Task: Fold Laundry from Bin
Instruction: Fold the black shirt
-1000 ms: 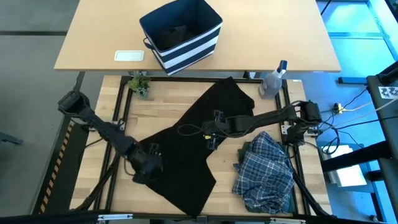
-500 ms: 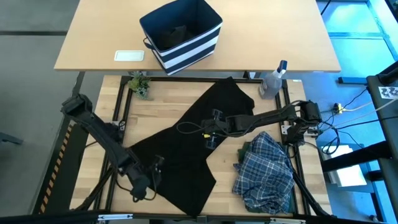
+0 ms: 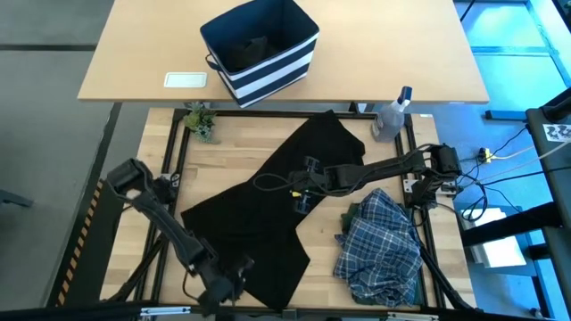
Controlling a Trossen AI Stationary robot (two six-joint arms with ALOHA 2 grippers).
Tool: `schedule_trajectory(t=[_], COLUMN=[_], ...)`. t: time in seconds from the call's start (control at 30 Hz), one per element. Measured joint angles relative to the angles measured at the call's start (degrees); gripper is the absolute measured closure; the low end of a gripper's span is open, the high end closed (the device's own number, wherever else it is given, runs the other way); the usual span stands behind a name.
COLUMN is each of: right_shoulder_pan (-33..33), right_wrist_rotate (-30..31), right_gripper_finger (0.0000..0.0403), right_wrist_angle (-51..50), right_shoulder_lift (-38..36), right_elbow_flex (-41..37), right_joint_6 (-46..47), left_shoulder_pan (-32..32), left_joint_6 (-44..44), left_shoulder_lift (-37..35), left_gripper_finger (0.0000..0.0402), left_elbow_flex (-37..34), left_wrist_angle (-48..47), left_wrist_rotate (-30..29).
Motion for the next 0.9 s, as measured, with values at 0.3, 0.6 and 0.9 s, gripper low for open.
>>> schedule_trajectory(t=[0.3, 0.6, 0.9], right_shoulder_pan=[0.4, 2.0, 2.0], right_wrist_rotate=[-0.9, -1.1, -1.5], right_gripper_finger=[0.0384, 0.0384, 0.0384], right_wrist_angle=[0.4, 1.7, 1.3], right_shoulder_lift=[0.0, 0.0, 0.0], right_elbow_flex=[0.0, 0.0, 0.0], right_joint_6=[3.5, 4.0, 3.2], left_shoulder_pan=[-1.3, -1.5, -2.6], left_joint_6=[3.3, 2.8, 3.9], left_shoulder_lift=[7.7, 9.8, 10.2], left_gripper_finger=[0.0208, 0.0208, 0.0329], left_elbow_flex=[8.0, 8.0, 8.0], left_wrist_angle=[-11.7, -12.1, -12.2], left_wrist_rotate=[-5.6, -13.0, -17.1])
